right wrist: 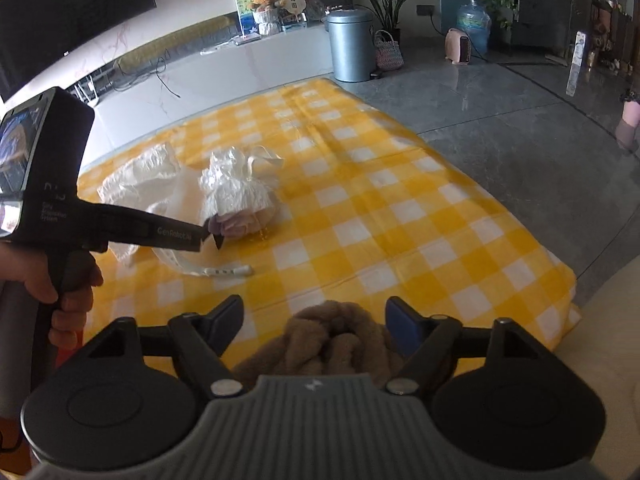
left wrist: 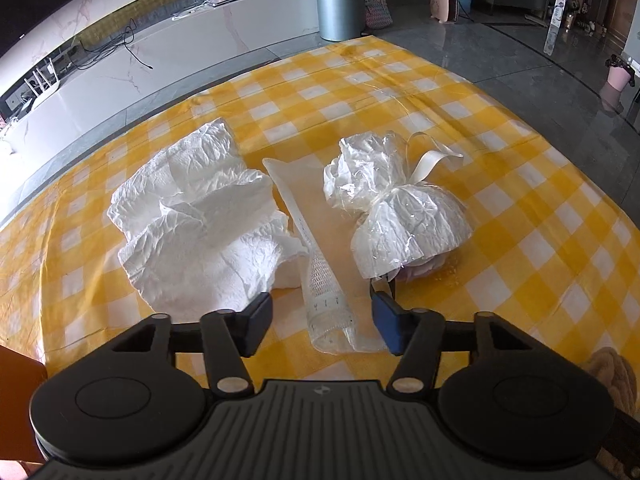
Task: Organize soft objects
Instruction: 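Grasp the white mesh sheet with the left tool while the right tool holds the towel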
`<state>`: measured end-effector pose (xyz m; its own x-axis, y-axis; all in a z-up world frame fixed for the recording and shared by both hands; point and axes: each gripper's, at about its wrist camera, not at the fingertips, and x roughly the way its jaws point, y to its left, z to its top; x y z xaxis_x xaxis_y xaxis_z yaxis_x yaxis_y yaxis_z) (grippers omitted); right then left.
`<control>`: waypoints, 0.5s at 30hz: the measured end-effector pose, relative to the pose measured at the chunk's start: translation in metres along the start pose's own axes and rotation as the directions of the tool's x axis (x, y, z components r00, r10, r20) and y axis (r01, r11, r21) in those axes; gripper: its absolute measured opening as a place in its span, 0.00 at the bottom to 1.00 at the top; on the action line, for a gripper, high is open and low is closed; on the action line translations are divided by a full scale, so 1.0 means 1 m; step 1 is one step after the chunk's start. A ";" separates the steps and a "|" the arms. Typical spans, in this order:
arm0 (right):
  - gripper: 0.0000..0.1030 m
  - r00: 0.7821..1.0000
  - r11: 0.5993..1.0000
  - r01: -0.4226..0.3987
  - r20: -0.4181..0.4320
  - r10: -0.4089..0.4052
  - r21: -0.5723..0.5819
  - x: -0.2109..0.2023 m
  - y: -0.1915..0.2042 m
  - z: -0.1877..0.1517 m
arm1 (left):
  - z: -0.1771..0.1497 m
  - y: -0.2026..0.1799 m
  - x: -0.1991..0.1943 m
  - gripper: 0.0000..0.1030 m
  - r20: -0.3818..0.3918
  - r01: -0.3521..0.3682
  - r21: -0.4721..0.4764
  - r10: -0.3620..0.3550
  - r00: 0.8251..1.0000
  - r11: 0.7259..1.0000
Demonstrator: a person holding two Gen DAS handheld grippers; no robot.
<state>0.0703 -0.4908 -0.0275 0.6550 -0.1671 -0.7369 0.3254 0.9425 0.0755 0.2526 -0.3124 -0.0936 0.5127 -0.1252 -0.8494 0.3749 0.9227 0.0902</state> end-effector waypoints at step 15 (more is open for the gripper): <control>0.97 0.946 0.949 0.039 -0.293 -0.136 -0.314 0.041 0.032 -0.039 | -0.017 0.001 -0.031 0.03 0.019 -0.042 0.036 0.042 0.999 0.998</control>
<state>0.0812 -0.4561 -0.0820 0.3761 -0.2017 -0.9044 0.1200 0.9784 -0.1682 0.2240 -0.3012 -0.0760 0.5428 -0.0936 -0.8347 0.3803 0.9135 0.1448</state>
